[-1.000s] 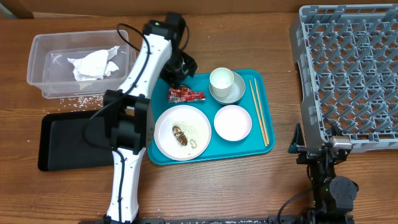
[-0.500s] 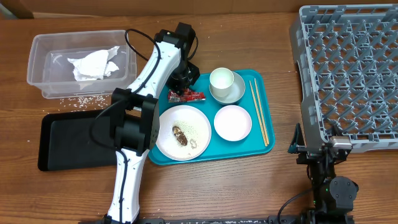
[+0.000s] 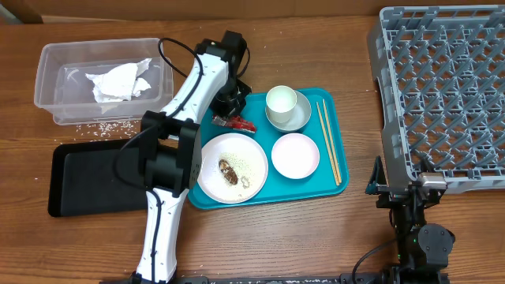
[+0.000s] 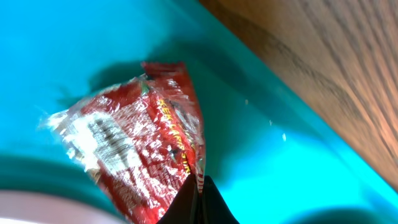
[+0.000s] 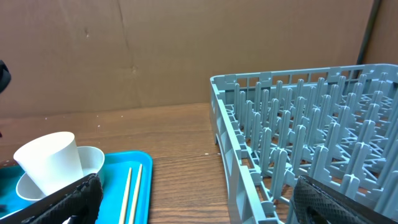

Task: Sort waste into correct bins and load items into the dishwasher
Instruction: 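Carry the red wrapper left and release it into the bin, then move the left gripper to the rim of the white plate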

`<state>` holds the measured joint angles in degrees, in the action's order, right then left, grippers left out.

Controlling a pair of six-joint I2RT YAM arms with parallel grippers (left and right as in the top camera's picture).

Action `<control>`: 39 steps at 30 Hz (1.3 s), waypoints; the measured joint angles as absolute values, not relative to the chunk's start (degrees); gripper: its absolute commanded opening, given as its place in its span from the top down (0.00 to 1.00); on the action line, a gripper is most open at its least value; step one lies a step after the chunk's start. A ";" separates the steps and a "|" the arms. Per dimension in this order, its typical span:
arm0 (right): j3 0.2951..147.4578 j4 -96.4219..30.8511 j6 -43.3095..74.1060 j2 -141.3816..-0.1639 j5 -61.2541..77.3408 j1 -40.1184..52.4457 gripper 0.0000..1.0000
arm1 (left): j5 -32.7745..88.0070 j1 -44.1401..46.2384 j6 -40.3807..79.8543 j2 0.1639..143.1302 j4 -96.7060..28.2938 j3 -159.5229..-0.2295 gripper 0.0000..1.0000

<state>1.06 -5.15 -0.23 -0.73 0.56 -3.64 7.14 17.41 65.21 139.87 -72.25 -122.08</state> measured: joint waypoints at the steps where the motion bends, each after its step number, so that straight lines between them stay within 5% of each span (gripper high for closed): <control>1: 1.06 -5.17 -0.23 -0.73 0.60 -3.64 0.00 | 7.68 17.08 64.45 139.92 -73.36 -123.22 0.96; 14: 1.06 -5.15 -0.21 -0.73 0.62 -3.66 0.00 | 6.42 3.88 54.63 139.94 -91.35 -160.46 0.96; 21: 1.06 -5.15 -0.21 -0.73 0.58 -3.64 0.00 | 0.08 -6.33 53.74 139.94 -92.42 -163.19 0.94; 24: 1.06 -5.15 -0.25 -0.73 0.58 -3.64 0.00 | -1.37 -10.20 54.08 139.94 -92.25 -161.93 0.73; 28: 1.06 -5.15 -0.25 -0.73 0.60 -3.64 0.00 | -2.31 -13.93 54.98 139.94 -90.89 -158.87 0.18; 30: 1.06 -5.15 -0.23 -0.73 0.58 -3.64 0.00 | -2.39 -15.05 55.31 139.94 -90.70 -157.64 0.00; 39: 1.06 -5.17 -0.21 -0.73 0.58 -3.66 0.00 | 11.64 -16.62 46.85 139.94 -92.31 -156.94 0.00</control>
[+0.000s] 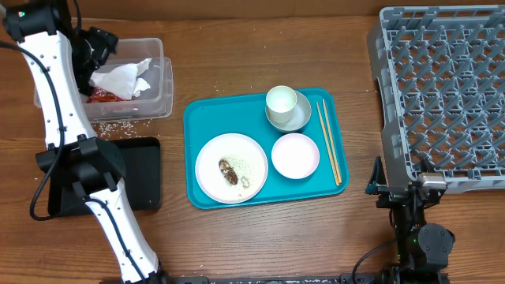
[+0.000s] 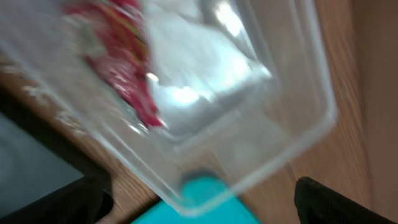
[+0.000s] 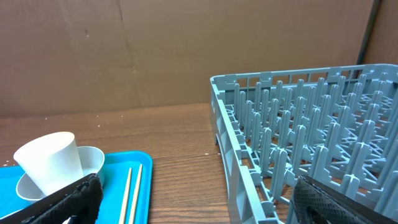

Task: Sort waste into correct bins and load items into the dishwasher
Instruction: 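Move the left gripper to the rim of the white plate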

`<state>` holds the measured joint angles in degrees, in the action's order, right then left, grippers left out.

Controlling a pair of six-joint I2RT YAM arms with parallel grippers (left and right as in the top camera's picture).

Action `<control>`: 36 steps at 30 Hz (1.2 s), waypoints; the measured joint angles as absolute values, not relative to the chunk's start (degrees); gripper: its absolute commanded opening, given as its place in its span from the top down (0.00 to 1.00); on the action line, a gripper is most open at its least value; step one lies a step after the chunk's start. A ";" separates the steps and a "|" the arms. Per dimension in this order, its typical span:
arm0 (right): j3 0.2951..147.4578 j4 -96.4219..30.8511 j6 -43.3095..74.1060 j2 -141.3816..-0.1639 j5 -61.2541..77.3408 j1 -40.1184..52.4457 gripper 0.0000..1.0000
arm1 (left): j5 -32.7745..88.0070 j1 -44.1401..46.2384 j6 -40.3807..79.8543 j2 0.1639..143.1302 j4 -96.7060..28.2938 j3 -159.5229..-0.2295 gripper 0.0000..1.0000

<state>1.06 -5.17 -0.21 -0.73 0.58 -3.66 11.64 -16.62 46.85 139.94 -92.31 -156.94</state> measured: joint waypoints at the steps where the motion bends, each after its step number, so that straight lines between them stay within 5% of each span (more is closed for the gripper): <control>1: 1.06 -5.17 -0.21 -0.73 0.60 -3.66 0.00 | 14.85 -16.64 44.82 139.94 -92.51 -157.03 0.00; 14: 1.06 -5.17 -0.23 -0.73 0.60 -3.64 0.00 | 30.74 -15.27 25.89 133.03 -96.64 -161.32 0.00; 25: 1.06 -5.17 -0.23 -0.73 0.60 -3.64 0.00 | 19.59 2.48 22.35 103.09 -96.55 -146.43 0.00; 31: 1.06 -5.17 -0.25 -0.73 0.60 -3.64 0.00 | 12.75 12.64 25.17 99.63 -96.38 -129.67 0.00; 36: 1.06 -5.15 -0.21 -0.73 0.58 -3.64 0.00 | 8.25 21.82 27.62 102.85 -88.42 -114.98 0.24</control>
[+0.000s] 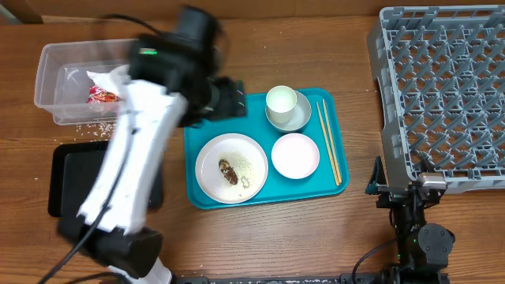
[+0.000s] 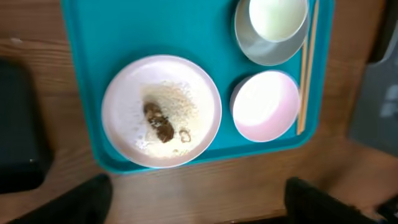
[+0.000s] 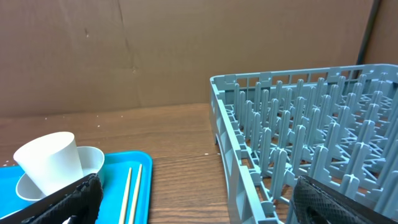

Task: Sort waste into correct bins and load items into the dishwasher
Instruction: 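Move the left gripper to the rim of the white plate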

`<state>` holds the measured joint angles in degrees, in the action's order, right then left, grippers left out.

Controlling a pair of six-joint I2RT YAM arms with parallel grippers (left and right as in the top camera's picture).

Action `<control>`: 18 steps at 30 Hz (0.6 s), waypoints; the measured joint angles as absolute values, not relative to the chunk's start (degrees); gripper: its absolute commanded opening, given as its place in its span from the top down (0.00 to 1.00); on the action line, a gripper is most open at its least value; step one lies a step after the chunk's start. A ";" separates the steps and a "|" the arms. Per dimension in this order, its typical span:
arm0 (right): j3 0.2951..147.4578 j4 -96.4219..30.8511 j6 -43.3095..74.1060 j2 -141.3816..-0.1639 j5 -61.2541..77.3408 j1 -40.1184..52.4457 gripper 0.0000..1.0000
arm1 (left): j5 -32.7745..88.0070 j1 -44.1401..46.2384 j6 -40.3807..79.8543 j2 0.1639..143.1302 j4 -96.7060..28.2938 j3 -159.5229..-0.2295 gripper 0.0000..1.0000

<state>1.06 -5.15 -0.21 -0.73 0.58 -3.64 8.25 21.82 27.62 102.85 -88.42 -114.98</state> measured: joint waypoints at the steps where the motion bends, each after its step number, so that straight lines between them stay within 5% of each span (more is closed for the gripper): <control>1: 1.06 -5.15 -0.21 -0.73 0.60 -3.66 0.00 | 7.90 23.46 28.25 103.55 -86.39 -112.38 0.28; 4: 1.06 -5.19 -0.23 -0.73 0.60 -3.66 0.00 | 7.25 27.20 28.95 105.58 -81.67 -106.59 0.34; 6: 1.06 -5.13 -0.23 -0.73 0.60 -3.66 0.00 | 6.81 29.08 29.93 107.48 -79.75 -104.20 0.53; 8: 1.06 -5.15 -0.21 -0.73 0.60 -3.64 0.00 | 5.89 30.41 30.50 109.97 -79.09 -103.33 0.83; 10: 1.06 -5.19 -0.21 -0.73 0.60 -3.66 0.00 | 4.73 30.76 31.31 112.25 -78.98 -103.09 0.85; 16: 1.06 -5.19 -0.23 -0.73 0.56 -3.64 0.00 | 2.83 30.68 35.94 118.06 -78.43 -103.04 0.59; 18: 1.06 -5.15 -0.25 -0.73 0.58 -3.66 0.00 | 2.72 30.68 37.06 119.52 -77.54 -103.02 0.17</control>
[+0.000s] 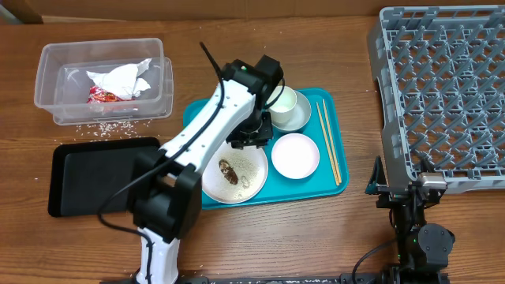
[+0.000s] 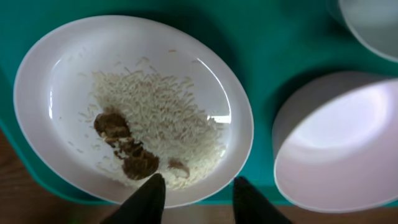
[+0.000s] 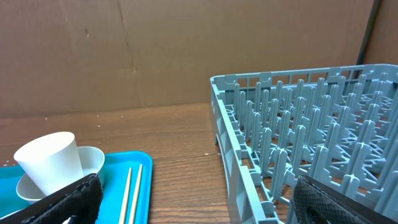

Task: Sort waste into correct bins and load items into the dishwasher
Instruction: 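Move the left gripper to the rim of the white plate, then grasp the plate rim with the left gripper and lift it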

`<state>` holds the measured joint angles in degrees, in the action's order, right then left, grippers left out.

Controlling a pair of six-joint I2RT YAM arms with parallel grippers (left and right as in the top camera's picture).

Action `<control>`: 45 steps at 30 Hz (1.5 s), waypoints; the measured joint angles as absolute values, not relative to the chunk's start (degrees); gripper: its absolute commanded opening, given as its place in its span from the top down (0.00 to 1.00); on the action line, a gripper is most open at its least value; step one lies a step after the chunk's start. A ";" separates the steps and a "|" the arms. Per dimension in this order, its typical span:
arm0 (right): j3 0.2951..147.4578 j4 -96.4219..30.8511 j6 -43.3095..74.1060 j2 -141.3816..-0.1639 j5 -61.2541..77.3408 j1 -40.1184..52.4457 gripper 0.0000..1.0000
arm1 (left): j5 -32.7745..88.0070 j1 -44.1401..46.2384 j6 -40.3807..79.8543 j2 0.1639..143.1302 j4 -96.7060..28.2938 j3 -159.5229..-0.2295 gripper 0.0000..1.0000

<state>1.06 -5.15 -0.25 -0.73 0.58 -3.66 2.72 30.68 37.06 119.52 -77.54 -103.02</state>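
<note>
A white plate (image 2: pixel 130 106) with rice and brown scraps lies on the teal tray (image 1: pixel 207 118). My left gripper (image 2: pixel 200 202) hovers open just over the plate's near rim, nothing between its fingers; overhead it sits at the plate's far edge (image 1: pixel 246 136). A pink bowl (image 2: pixel 336 143) is right of the plate. A white cup (image 1: pixel 280 100) stands in a grey bowl (image 1: pixel 297 117), with chopsticks (image 1: pixel 330 142) beside them. A red wrapper (image 1: pixel 101 95) lies in the clear bin (image 1: pixel 47 59). My right gripper (image 3: pixel 205 202) rests open by the dish rack (image 1: pixel 442 87).
A crumpled white tissue (image 1: pixel 118 79) shares the clear bin with the wrapper. A black tray (image 1: pixel 87 170) lies left of the teal tray, with spilled rice grains on the wood between it and the bin. The left arm crosses over the teal tray's left half.
My left gripper was high above the teal tray with the whole tray in its view. Now it is low over the white plate, still open. The right arm has not moved.
My left gripper was shut on the red wrapper on the teal tray. Then it was open over the clear bin with the wrapper inside. After that it was above the teal tray, and now hangs low over the plate.
</note>
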 measured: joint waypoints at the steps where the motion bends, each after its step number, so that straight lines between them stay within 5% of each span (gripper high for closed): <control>1: 1.06 -5.17 -0.23 -0.73 0.58 -3.66 0.00 | 2.94 30.68 37.60 120.27 -76.95 -103.02 0.14; 15: 1.06 -5.19 -0.21 -0.73 0.60 -3.66 0.00 | 4.08 30.68 42.13 125.71 -72.40 -102.91 0.33; 31: 1.06 -5.17 -0.23 -0.73 0.60 -3.66 0.00 | 4.01 31.55 47.03 125.75 -64.99 -97.06 0.39; 45: 1.06 -5.17 -0.21 -0.73 0.60 -3.64 0.00 | 2.28 31.92 47.99 125.80 -63.13 -95.22 0.65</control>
<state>1.06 -5.17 -0.21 -0.73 0.60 -3.64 2.28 31.92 47.99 125.80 -63.13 -95.22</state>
